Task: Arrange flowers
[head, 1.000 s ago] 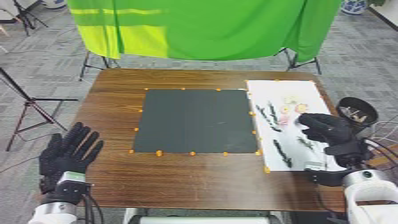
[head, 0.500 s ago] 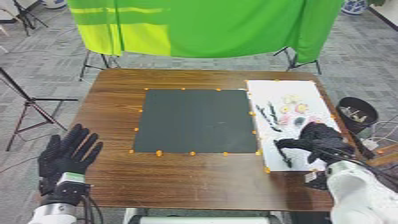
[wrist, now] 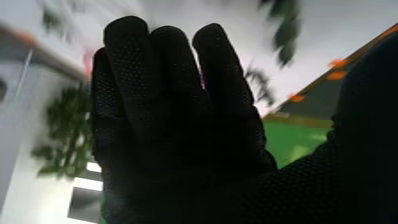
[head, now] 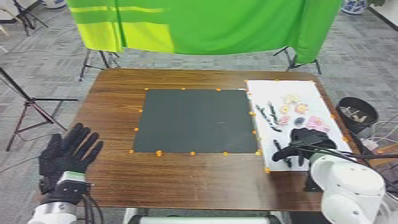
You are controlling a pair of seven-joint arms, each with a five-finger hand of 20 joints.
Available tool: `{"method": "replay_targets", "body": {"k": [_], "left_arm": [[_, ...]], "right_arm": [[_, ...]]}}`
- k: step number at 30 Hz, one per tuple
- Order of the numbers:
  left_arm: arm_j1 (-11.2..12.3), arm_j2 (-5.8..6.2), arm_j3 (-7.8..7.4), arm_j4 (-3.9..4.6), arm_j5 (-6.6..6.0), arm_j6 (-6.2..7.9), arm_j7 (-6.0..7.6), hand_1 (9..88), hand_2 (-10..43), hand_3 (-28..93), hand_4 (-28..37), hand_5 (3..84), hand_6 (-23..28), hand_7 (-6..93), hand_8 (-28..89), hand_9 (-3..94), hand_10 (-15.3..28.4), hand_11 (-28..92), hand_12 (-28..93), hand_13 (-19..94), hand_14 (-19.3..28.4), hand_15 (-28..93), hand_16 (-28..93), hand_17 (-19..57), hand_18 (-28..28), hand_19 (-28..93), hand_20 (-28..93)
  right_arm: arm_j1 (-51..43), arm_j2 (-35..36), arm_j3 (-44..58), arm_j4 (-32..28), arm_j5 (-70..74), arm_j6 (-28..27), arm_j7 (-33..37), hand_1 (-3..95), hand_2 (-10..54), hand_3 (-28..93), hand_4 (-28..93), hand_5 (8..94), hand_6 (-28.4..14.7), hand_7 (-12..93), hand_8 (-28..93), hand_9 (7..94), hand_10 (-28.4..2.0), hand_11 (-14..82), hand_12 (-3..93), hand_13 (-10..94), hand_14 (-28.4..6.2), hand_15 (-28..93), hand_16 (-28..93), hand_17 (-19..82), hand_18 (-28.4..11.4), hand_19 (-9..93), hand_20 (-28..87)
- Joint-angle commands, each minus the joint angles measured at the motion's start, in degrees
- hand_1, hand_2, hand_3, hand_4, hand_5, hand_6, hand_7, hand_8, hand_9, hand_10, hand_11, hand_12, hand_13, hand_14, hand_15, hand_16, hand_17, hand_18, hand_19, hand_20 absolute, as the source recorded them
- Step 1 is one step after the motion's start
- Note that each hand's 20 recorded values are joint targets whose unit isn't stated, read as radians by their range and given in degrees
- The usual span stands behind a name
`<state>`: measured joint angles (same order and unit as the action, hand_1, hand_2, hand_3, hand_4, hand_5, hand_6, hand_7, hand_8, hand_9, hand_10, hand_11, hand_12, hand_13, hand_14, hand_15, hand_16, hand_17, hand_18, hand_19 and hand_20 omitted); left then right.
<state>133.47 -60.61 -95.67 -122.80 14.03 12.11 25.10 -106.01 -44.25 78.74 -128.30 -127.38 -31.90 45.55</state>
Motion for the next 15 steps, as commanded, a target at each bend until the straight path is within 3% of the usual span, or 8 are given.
{"method": "replay_targets", "body": {"k": [1, 5, 9, 15], "left_arm": [[0.2, 0.01, -0.48, 0.17, -0.58, 0.20, -0.69, 27.8, 16.0, 70, -28.3, 47.2, 9.7, 11.8, -7, 38.3, 15.0, 25, 12, 28, 17.0, 44, -6, -5.9, 17.3, 43, 17], [0.2, -0.07, -0.20, 0.12, -1.12, 0.11, -0.92, 27.7, 15.9, 70, -28.3, 47.2, 9.8, 11.8, -7, 38.3, 15.1, 25, 12, 28, 17.0, 44, -6, -5.9, 17.2, 43, 17], [0.4, -0.13, -0.36, 0.02, -1.59, -0.11, -1.05, 27.6, 15.9, 70, -28.3, 47.1, 9.9, 11.8, -7, 38.0, 15.5, 25, 13, 28, 17.2, 44, -6, -5.9, 17.3, 43, 17], [0.6, -0.21, -0.49, -0.04, -2.10, 0.00, -1.11, 27.6, 15.9, 70, -28.3, 46.9, 9.9, 12.0, -7, 37.7, 15.6, 26, 13, 28, 17.4, 45, -6, -5.9, 17.2, 43, 17]], "right_arm": [[-1.4, -1.6, -2.4, 1.2, -1.9, 0.1, -0.9, 22.6, -9.5, 65, -26, 68.4, -5.7, 18, -9, 70.3, -19.7, 21.6, 21.8, 62, -17.1, 43, 21, 23, -24.7, 65, 21], [-1.8, -2.7, -5.1, 2.8, -3.4, 2.9, -0.6, 27.0, -9.5, 65, -27, 68.5, -5.3, 17, -10, 70.8, -18.9, 20.6, 20.9, 63, -16.4, 41, 20, 23, -24.0, 63, 20], [-2.2, -3.9, -6.3, 5.0, -4.0, 3.7, -0.4, 39.1, -9.5, 72, -27, 69.8, -3.1, 19, -10, 72.4, -16.8, 19.7, 20.2, 65, -14.2, 38, 21, 24, -23.0, 63, 19], [-4.4, -5.0, -7.2, 8.7, -6.9, 10.8, -0.9, 52.0, -9.5, 67, -28, 72.6, -2.3, 30, 8, 76.3, -14.2, 15.9, 17.6, 73, -11.0, 30, 22, 28, -22.1, 64, 18]]}}
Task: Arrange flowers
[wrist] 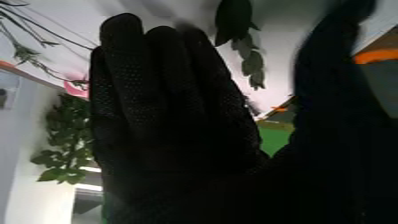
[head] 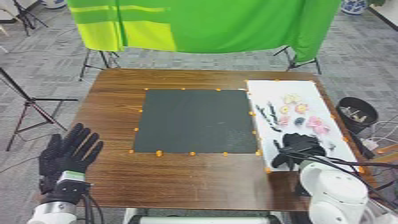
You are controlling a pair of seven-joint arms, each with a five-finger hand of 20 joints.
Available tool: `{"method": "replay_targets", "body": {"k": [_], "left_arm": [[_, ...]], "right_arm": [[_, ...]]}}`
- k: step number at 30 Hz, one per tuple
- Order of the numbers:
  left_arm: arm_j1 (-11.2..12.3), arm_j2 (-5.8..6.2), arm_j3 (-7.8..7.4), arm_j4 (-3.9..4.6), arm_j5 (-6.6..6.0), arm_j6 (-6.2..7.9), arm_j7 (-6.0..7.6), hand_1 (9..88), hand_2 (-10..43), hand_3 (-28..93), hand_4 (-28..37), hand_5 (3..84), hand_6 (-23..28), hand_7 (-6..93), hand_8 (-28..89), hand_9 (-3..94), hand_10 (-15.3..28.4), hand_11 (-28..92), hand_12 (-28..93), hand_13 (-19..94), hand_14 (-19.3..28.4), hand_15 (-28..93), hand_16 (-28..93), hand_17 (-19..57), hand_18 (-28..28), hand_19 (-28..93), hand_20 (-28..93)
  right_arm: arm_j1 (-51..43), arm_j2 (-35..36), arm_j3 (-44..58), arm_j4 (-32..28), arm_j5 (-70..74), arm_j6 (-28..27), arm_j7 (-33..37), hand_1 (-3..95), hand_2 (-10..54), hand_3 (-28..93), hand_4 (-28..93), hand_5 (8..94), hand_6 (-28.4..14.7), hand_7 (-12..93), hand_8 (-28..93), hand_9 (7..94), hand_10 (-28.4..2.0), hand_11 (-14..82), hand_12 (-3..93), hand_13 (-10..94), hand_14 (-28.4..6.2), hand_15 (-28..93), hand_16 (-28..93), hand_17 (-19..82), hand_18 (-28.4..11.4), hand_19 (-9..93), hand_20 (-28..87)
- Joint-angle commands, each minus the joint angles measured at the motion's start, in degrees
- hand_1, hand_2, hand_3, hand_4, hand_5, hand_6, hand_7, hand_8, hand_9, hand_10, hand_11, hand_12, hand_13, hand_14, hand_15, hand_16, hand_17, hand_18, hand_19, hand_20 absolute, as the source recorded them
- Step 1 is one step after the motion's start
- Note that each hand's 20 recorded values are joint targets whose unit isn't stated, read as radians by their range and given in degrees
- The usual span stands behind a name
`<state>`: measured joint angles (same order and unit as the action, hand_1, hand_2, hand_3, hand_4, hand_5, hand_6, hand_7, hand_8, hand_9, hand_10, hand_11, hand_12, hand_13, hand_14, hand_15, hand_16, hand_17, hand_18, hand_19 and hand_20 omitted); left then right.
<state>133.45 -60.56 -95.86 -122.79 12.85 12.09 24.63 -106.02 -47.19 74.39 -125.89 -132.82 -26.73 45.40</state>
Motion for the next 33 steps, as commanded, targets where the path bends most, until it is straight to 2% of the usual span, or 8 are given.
{"method": "replay_targets", "body": {"k": [1, 3, 7, 11, 16, 25, 31, 33], "left_arm": [[0.7, -0.30, -0.21, -0.08, -1.22, -0.03, -0.57, 27.6, 15.9, 70, -28.3, 46.9, 10.0, 12.0, -7, 37.7, 15.6, 26, 13, 28, 17.4, 45, -6, -5.9, 17.2, 43, 17], [0.6, -0.35, -0.09, -0.11, -1.43, -0.15, -0.59, 27.6, 15.9, 70, -28.3, 46.9, 10.0, 12.0, -7, 37.7, 15.7, 26, 13, 28, 17.5, 45, -6, -5.8, 17.2, 43, 17], [0.4, -0.24, 0.00, 0.01, -1.72, -0.08, -0.63, 27.6, 15.9, 70, -28.3, 46.9, 10.0, 12.1, -7, 37.8, 15.7, 26, 13, 28, 17.5, 45, -6, -5.8, 17.2, 43, 17], [0.5, -0.24, 0.16, -0.08, -2.02, -0.16, -0.55, 27.7, 15.9, 70, -28.3, 46.9, 10.2, 12.3, -7, 37.9, 15.8, 26, 13, 28, 17.5, 46, -6, -5.8, 17.2, 43, 17], [0.5, -0.33, 0.18, -0.02, -2.18, -0.37, -0.48, 27.8, 15.9, 70, -28.3, 46.9, 10.2, 12.4, -7, 37.8, 15.8, 26, 13, 28, 17.4, 46, -6, -5.8, 17.2, 43, 17], [0.7, -0.05, -0.23, 0.02, -2.21, -0.34, -0.10, 28.0, 15.7, 70, -28.3, 46.7, 10.2, 12.4, -7, 37.8, 15.8, 26, 13, 28, 17.3, 46, -6, -5.8, 17.2, 43, 17], [1.7, 0.51, -1.14, -0.28, -2.22, 0.18, 0.18, 28.0, 15.7, 70, -28.3, 46.7, 10.2, 12.3, -7, 37.7, 15.8, 26, 13, 28, 17.3, 46, -6, -5.8, 17.2, 43, 17], [1.5, 0.52, -1.28, 0.08, -1.83, 0.13, -0.16, 28.0, 15.7, 70, -28.3, 46.7, 10.2, 12.3, -7, 37.7, 15.7, 26, 13, 28, 17.3, 46, -6, -5.8, 17.2, 43, 17]], "right_arm": [[-4.8, -2.3, -2.9, 6.6, -1.2, 6.8, -0.5, 53.2, -9.5, 67, -28, 73.2, -1.5, 33, 10, 77.9, -13.4, 13.9, 18.7, 75, -10.5, 27, 25, 29, -21.9, 64, 17], [-5.2, -2.9, -2.6, 6.9, 0.2, 7.7, 0.2, 56.7, -9.5, 67, -28, 73.8, -0.6, 42, 14, 80.5, -12.2, 9.4, 21.2, 79, -8.1, 21, 34, 33, -19.8, 62, 17], [-6.2, -3.3, -2.1, 6.7, 2.2, 9.8, 0.9, 59.3, -9.5, 71, -28, 68.3, 0.7, 59, 13, 86.8, -9.8, 3.1, 25.5, 85, -4.7, 19, 37, 38, -17.6, 59, 17], [-7.2, -3.2, -1.2, 6.0, 4.2, 12.3, 0.4, 60.2, -9.5, 77, -28, 63.5, 1.8, 73, 12, 93.2, -6.2, 6.3, 33.8, 91, -2.2, 19, 45, 40, -15.7, 57, 18], [-7.9, -1.2, -1.0, 3.6, 2.4, 19.4, -2.0, 58.4, -9.5, 80, -25, 61.3, 0.5, 78, 12, 93.7, -5.9, 9.9, 40.2, 91, -1.6, 20, 52, 38, -15.6, 56, 19], [-3.9, 2.2, -4.1, 1.8, -2.6, 35.7, -5.3, 57.6, -9.5, 81, -22, 61.8, -0.3, 80, 11, 93.7, -5.8, 11.7, 41.2, 91, -1.9, 22, 52, 38, -15.8, 55, 19], [7.1, 1.0, -12.2, 4.1, -1.7, 37.5, -6.0, 57.1, -9.5, 81, -21, 62.0, -0.3, 80, 10, 93.7, -6.0, 12.4, 41.0, 91, -1.9, 23, 52, 38, -15.8, 55, 19], [13.3, -0.5, -18.0, 7.1, -5.4, 39.4, -3.9, 56.8, -9.5, 81, -21, 62.0, -0.2, 80, 11, 93.7, -6.0, 12.4, 41.2, 90, -2.1, 24, 53, 37, -15.9, 55, 20]]}}
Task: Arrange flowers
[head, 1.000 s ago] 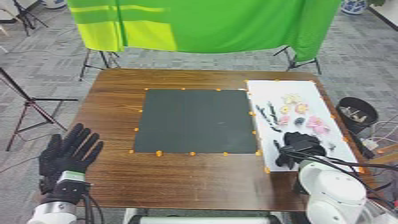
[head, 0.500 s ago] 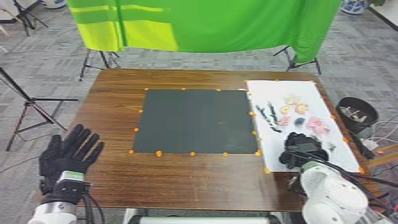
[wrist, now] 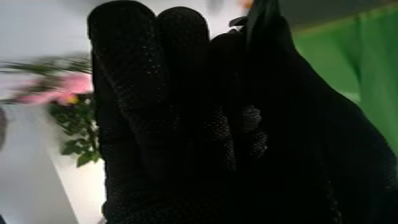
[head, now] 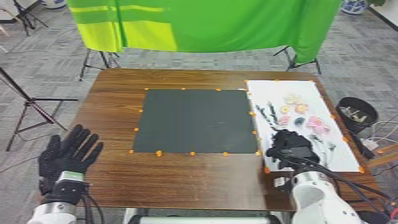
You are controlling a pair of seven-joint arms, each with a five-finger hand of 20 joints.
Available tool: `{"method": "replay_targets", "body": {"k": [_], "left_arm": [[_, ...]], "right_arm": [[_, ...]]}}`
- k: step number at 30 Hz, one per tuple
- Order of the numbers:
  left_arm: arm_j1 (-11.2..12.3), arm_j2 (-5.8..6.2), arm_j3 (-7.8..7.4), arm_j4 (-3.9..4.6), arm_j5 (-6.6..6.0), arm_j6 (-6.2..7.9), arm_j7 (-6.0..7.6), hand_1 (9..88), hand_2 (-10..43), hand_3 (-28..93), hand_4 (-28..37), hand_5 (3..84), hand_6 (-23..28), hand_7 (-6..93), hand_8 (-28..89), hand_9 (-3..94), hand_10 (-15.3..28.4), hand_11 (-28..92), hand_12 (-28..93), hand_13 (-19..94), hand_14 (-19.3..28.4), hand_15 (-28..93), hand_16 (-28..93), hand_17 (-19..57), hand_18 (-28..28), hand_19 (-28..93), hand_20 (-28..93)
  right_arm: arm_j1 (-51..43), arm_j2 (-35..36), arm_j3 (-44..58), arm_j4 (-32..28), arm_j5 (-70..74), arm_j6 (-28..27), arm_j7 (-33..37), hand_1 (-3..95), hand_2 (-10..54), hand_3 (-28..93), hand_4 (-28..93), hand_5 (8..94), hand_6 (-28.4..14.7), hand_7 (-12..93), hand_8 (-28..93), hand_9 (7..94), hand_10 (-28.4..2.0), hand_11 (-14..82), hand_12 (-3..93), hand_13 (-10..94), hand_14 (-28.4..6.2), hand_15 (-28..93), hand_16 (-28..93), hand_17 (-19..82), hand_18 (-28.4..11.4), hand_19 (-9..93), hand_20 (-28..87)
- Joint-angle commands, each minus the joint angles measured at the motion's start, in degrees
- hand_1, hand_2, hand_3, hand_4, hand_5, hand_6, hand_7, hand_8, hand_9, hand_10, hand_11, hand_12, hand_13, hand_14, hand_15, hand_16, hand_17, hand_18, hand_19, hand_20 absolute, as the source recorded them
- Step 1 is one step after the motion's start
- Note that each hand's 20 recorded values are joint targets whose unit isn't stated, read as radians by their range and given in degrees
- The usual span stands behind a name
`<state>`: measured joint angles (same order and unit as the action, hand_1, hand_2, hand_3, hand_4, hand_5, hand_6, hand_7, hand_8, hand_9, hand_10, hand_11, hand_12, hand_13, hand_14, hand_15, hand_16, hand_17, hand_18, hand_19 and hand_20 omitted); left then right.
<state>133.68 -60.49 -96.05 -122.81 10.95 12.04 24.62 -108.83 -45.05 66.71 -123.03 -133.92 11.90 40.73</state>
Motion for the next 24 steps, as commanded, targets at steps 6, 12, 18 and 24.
{"method": "replay_targets", "body": {"k": [6, 12, 18, 24], "left_arm": [[-0.1, 0.50, 0.00, 0.69, 0.44, -0.03, -0.53, 28.0, 15.7, 70, -28.3, 46.7, 10.3, 12.2, -7, 37.6, 15.7, 26, 13, 28, 17.1, 45, -6, -5.9, 17.2, 43, 17], [-0.8, 1.21, 0.16, 0.87, 0.42, 0.59, -0.29, 28.0, 15.7, 70, -28.3, 46.6, 10.3, 12.2, -7, 37.5, 15.7, 26, 13, 28, 17.2, 45, -6, -5.9, 17.2, 43, 17], [-3.1, 2.45, 1.79, 1.65, 0.98, 0.58, -0.36, 28.0, 15.8, 70, -28.3, 46.7, 10.3, 12.2, -7, 37.5, 15.8, 26, 13, 28, 17.2, 45, -6, -5.8, 17.1, 43, 17], [-4.5, 3.54, 3.16, 1.94, 1.22, 0.56, -0.66, 28.0, 15.8, 70, -28.3, 46.6, 10.2, 12.2, -7, 37.5, 15.7, 26, 13, 28, 17.2, 45, -6, -5.9, 17.2, 43, 17]], "right_arm": [[30.3, -9.5, -20.8, 10.2, -1.6, 2.2, 0.6, 55.9, -9.5, 82, -18, 61.8, -1.0, 80, 13, 93.7, -6.3, 12.8, 41.8, 89, -3.5, 29, 51, 37, -17.3, 58, 20], [41.7, -17.7, -29.1, 17.4, 4.1, 2.9, 2.8, 55.0, -9.5, 83, -16, 61.6, -1.4, 80, 13, 93.7, -7.0, 12.9, 42.4, 88, -4.1, 31, 50, 36, -18.1, 60, 20], [48.4, -24.7, -32.4, 24.0, 14.2, 1.7, 5.1, 53.8, -9.5, 84, -15, 61.4, -2.1, 79, 14, 93.7, -7.5, 13.3, 43.0, 87, -5.1, 34, 47, 36, -19.4, 63, 18], [50.2, -30.0, -35.1, 27.8, 18.4, 1.8, 7.5, 52.7, -9.5, 85, -14, 61.4, -2.1, 80, 14, 93.7, -7.9, 14.0, 43.5, 87, -5.6, 36, 47, 35, -19.9, 64, 17]]}}
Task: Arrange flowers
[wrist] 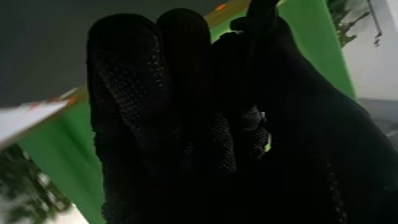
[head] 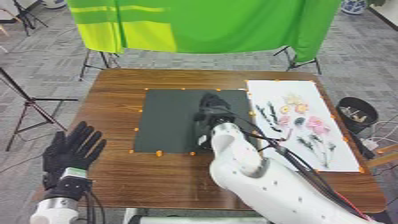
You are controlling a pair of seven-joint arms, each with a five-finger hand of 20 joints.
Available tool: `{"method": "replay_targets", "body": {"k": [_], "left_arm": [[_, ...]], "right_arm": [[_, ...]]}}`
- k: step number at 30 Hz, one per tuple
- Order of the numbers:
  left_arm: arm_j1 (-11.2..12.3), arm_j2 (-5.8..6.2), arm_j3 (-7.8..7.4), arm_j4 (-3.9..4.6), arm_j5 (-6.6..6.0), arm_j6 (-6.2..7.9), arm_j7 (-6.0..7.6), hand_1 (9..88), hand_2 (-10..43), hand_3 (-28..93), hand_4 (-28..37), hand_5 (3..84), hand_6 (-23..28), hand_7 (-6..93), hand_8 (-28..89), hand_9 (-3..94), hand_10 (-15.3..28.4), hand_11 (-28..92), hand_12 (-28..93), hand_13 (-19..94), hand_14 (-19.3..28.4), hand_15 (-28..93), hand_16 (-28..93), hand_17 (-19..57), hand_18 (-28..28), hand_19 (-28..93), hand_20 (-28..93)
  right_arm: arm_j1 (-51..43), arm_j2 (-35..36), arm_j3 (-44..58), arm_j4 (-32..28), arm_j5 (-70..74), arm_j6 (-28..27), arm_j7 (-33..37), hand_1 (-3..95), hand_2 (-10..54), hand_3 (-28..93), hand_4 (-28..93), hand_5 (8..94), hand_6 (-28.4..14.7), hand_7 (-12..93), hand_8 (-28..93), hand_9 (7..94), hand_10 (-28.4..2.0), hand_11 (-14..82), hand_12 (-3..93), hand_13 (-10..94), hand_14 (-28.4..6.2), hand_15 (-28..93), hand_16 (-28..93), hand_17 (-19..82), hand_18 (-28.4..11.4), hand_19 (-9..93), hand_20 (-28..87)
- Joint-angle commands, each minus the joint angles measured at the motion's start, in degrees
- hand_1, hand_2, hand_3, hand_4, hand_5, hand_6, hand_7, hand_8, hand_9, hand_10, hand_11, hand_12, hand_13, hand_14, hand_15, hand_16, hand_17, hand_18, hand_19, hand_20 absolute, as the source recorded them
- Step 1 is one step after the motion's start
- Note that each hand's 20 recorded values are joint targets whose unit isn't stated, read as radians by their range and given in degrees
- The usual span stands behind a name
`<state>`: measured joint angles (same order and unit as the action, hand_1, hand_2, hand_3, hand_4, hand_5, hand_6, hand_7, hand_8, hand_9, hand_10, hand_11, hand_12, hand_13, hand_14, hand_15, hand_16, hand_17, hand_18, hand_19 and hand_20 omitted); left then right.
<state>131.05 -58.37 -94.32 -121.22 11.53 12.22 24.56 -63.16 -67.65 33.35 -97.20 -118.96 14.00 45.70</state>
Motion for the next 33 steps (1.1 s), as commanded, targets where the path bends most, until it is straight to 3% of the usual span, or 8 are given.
{"method": "replay_targets", "body": {"k": [1, 3, 5, 6, 10, 20, 24, 33], "left_arm": [[-2.2, 1.68, 1.54, 0.48, 0.88, 0.52, -0.89, 28.0, 15.8, 70, -28.3, 46.6, 10.2, 12.2, -7, 37.5, 15.8, 26, 13, 28, 17.2, 45, -6, -5.9, 17.2, 43, 17], [-2.7, 2.19, 1.65, 0.46, 1.11, 0.73, -2.35, 28.0, 15.8, 70, -28.3, 46.6, 10.2, 12.2, -7, 37.5, 15.8, 26, 13, 28, 17.2, 45, -6, -5.9, 17.2, 43, 17], [-5.4, 1.16, 2.97, 2.24, 1.33, -0.41, -3.81, 27.9, 15.8, 70, -28.3, 46.6, 10.2, 12.3, -7, 37.5, 15.8, 26, 13, 28, 17.2, 45, -6, -5.9, 17.2, 43, 17], [-5.3, 1.14, 2.72, 2.59, 1.37, -0.68, -4.67, 27.9, 15.8, 70, -28.3, 46.6, 10.2, 12.3, -7, 37.5, 15.8, 26, 13, 28, 17.2, 45, -6, -5.9, 17.2, 43, 17], [-5.5, 1.63, 3.33, 2.37, 1.71, -0.39, -5.59, 27.9, 15.8, 70, -28.3, 46.6, 10.3, 12.1, -7, 37.4, 15.8, 26, 13, 28, 17.1, 45, -6, -5.9, 17.2, 43, 17], [-6.6, 1.56, 4.84, 2.62, 1.92, -0.78, -4.95, 27.9, 15.8, 70, -28.3, 46.6, 10.2, 12.2, -7, 37.4, 15.7, 26, 13, 28, 17.3, 45, -6, -6.0, 17.2, 43, 17], [-6.4, 1.82, 4.68, 2.45, 2.54, -0.73, -5.00, 27.8, 15.7, 70, -28.3, 46.6, 10.2, 12.3, -7, 37.3, 15.7, 26, 13, 28, 17.2, 45, -6, -6.0, 17.2, 43, 17], [-5.9, 1.81, 4.29, 2.30, 1.65, -0.64, -3.80, 27.9, 15.7, 70, -28.3, 46.5, 10.2, 12.3, -7, 37.3, 15.7, 26, 13, 28, 17.3, 45, -6, -5.9, 17.2, 43, 17]], "right_arm": [[4.2, -8.3, -1.9, 2.3, 3.5, -0.7, 3.0, 52.5, -9.5, 85, -15, 61.4, -2.0, 80, 14, 93.7, -8.0, 14.1, 43.7, 87, -5.7, 36, 47, 35, -20.0, 64, 17], [3.1, -9.5, -2.3, 2.1, 3.6, -0.5, 4.4, 52.5, -9.5, 85, -15, 61.3, -2.0, 80, 14, 93.7, -8.0, 14.3, 43.7, 87, -5.8, 36, 46, 35, -20.1, 65, 16], [3.2, -9.8, -3.3, 1.6, 2.5, -0.9, 5.8, 52.5, -9.5, 85, -15, 61.2, -2.1, 80, 14, 93.6, -8.0, 14.6, 43.9, 87, -6.1, 37, 46, 35, -20.2, 65, 16], [2.7, -10.3, -4.2, 1.9, 2.0, -0.5, 6.1, 52.5, -9.5, 85, -15, 61.1, -2.0, 80, 14, 93.7, -8.0, 14.6, 43.9, 87, -6.3, 37, 46, 35, -20.3, 65, 16], [-0.1, -12.1, -3.9, 2.1, 0.9, -1.5, 5.7, 52.7, -9.5, 85, -15, 61.2, -1.9, 80, 14, 93.5, -7.9, 15.4, 44.4, 87, -6.7, 39, 45, 35, -20.5, 66, 15], [-2.6, -15.5, -4.5, 7.1, -3.4, -2.8, 2.2, 55.5, -9.5, 81, -20, 60.6, -1.3, 80, 13, 92.8, -7.7, 15.8, 44.8, 86, -7.2, 41, 43, 35, -20.4, 66, 13], [-2.7, -16.0, -4.4, 8.5, -3.9, -3.3, 2.1, 56.4, -9.5, 80, -22, 60.4, -1.0, 79, 12, 92.7, -7.7, 15.8, 44.6, 85, -7.1, 41, 42, 35, -20.3, 66, 13], [-3.3, -15.7, -4.5, 7.5, -3.9, -6.1, 2.5, 55.8, -9.5, 78, -27, 59.6, -1.9, 77, 12, 90.6, -7.6, 16.7, 44.5, 84, -7.5, 42, 41, 34, -20.1, 66, 12]]}}
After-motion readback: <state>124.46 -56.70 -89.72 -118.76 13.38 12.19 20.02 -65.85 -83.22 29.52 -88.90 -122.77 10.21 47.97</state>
